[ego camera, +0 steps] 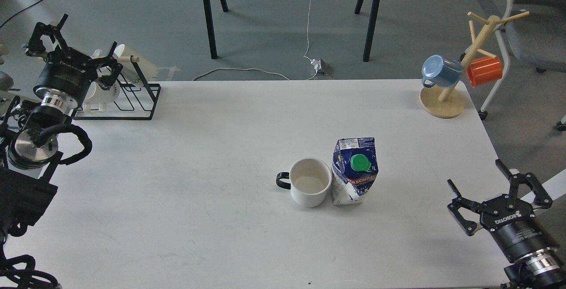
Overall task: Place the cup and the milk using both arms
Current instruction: 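Open the right gripper and withdraw it from the milk carton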
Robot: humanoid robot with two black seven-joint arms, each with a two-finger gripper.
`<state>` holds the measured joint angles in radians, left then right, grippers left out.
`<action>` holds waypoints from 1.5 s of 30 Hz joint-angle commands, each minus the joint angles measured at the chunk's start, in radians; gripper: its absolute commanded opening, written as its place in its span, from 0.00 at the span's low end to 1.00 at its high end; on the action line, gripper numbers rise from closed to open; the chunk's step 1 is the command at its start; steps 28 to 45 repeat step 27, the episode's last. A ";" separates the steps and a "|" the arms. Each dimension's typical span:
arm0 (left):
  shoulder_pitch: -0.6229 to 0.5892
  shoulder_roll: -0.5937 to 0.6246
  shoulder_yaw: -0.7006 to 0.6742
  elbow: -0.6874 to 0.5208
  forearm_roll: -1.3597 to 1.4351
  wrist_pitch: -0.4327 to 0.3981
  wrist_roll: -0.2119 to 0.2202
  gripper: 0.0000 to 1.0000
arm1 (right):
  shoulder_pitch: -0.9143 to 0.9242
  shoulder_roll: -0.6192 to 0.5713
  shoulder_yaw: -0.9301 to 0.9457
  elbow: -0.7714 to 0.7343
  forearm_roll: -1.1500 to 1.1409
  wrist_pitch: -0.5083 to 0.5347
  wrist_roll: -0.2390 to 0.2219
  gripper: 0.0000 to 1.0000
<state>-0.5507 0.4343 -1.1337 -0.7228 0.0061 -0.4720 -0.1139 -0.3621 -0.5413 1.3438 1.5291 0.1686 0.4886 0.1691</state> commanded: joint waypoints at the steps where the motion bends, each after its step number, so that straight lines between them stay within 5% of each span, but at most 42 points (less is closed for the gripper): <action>1: 0.000 -0.008 0.002 0.000 0.000 0.000 0.000 0.99 | 0.197 -0.026 0.054 -0.058 0.000 0.000 0.000 0.99; 10: -0.002 -0.025 -0.014 0.000 -0.009 -0.007 0.003 0.99 | 0.745 -0.016 -0.075 -0.413 0.002 0.000 -0.069 0.99; 18: -0.011 -0.028 -0.015 0.000 -0.046 -0.002 0.000 0.99 | 1.052 0.126 -0.163 -0.768 0.000 0.000 -0.066 0.99; 45: -0.044 -0.026 -0.011 0.019 -0.046 0.016 -0.006 0.99 | 1.069 0.141 -0.199 -0.781 0.003 0.000 -0.060 0.99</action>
